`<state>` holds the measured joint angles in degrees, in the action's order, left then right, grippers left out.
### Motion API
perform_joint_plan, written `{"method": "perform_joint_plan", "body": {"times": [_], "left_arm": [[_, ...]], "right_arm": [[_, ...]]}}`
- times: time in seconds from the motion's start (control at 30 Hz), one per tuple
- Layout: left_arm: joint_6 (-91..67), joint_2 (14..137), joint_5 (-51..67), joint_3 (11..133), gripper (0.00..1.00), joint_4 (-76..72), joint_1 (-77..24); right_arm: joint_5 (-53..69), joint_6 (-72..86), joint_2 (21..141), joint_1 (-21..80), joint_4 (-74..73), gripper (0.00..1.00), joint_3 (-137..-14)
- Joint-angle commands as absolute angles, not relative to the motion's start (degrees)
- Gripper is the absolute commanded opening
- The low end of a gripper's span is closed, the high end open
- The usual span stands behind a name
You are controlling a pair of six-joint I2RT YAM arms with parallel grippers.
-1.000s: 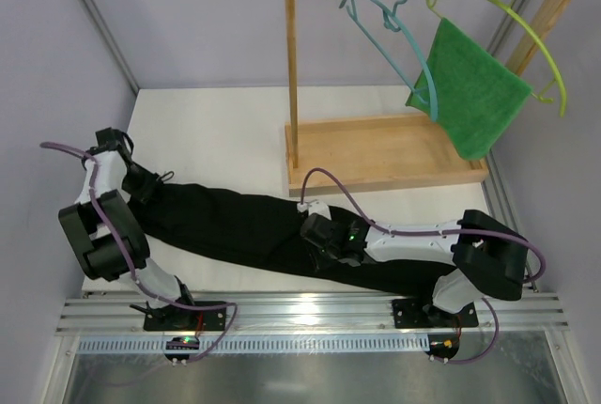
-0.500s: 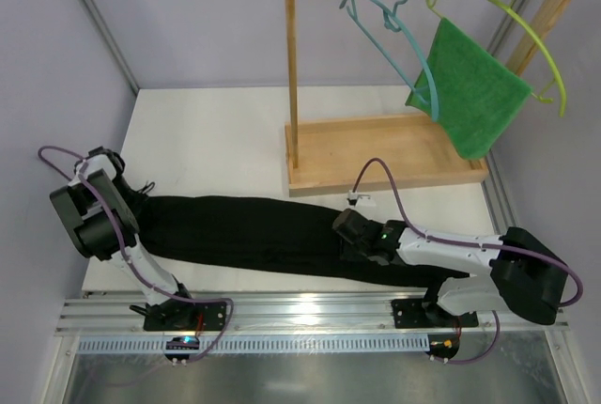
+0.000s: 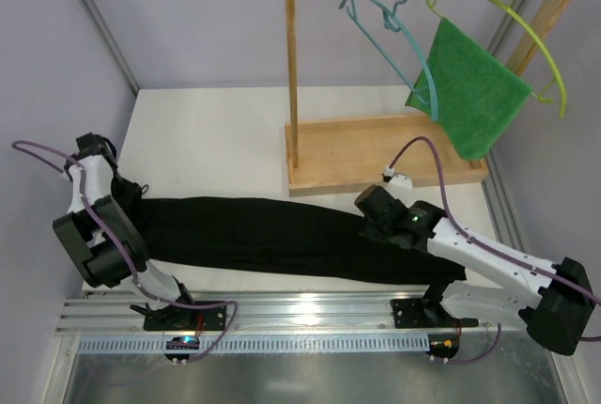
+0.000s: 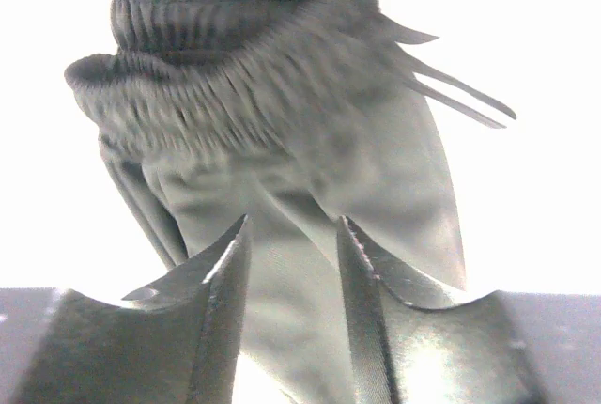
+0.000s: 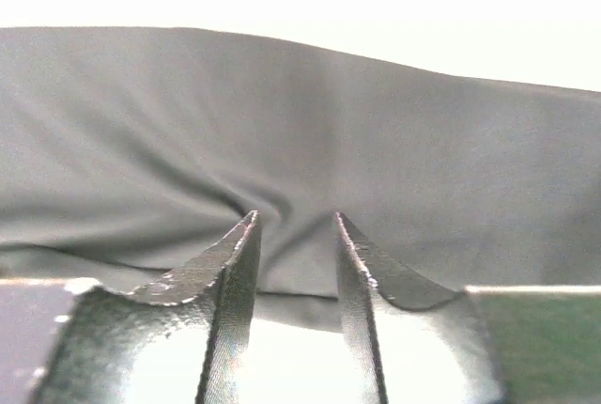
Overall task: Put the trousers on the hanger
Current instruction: Fold the trousers
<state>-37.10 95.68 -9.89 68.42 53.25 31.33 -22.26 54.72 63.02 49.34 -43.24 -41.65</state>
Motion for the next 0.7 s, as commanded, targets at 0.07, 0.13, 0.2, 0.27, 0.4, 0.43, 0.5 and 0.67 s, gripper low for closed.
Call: {"method": "perform_joint_plan", "body": {"times": [0.07, 0.13, 0.2, 0.27, 0.4, 0.43, 0.5, 0.67], "left_arm": [[-36.22, 81.33, -8.89, 68.04, 0.50, 49.24, 23.76], [-35.86, 79.29, -3.91, 66.98, 0.50, 49.31, 20.67], [-35.16, 76.05, 1.73, 64.17, 0.48, 47.73, 18.47], [-35.25, 74.10, 7.17, 62.50, 0.48, 47.20, 14.78], [-34.90, 70.06, 15.62, 56.10, 0.48, 45.36, 10.64], [-34.63, 69.00, 16.51, 54.77, 0.48, 45.35, 9.85], [-34.28, 68.47, 20.27, 51.79, 0.49, 44.13, 9.41], [-33.57, 74.52, 18.82, 51.15, 0.45, 47.20, 8.61]], "right_arm": [[-27.16, 63.44, 55.30, 41.32, -57.11, 0.45, -47.02], [-27.86, 65.12, 52.92, 39.30, -59.31, 0.47, -47.29], [-28.39, 68.02, 49.49, 36.83, -62.74, 0.47, -47.02], [-29.96, 69.69, 47.38, 35.43, -65.98, 0.47, -46.24], [-32.78, 74.53, 45.26, 32.79, -69.70, 0.46, -39.32], [-32.96, 74.97, 45.79, 31.91, -69.00, 0.46, -37.81], [-31.91, 73.57, 47.28, 31.20, -66.54, 0.44, -36.39], [-33.05, 80.49, 54.82, 29.62, -68.99, 0.43, -38.14]]}}
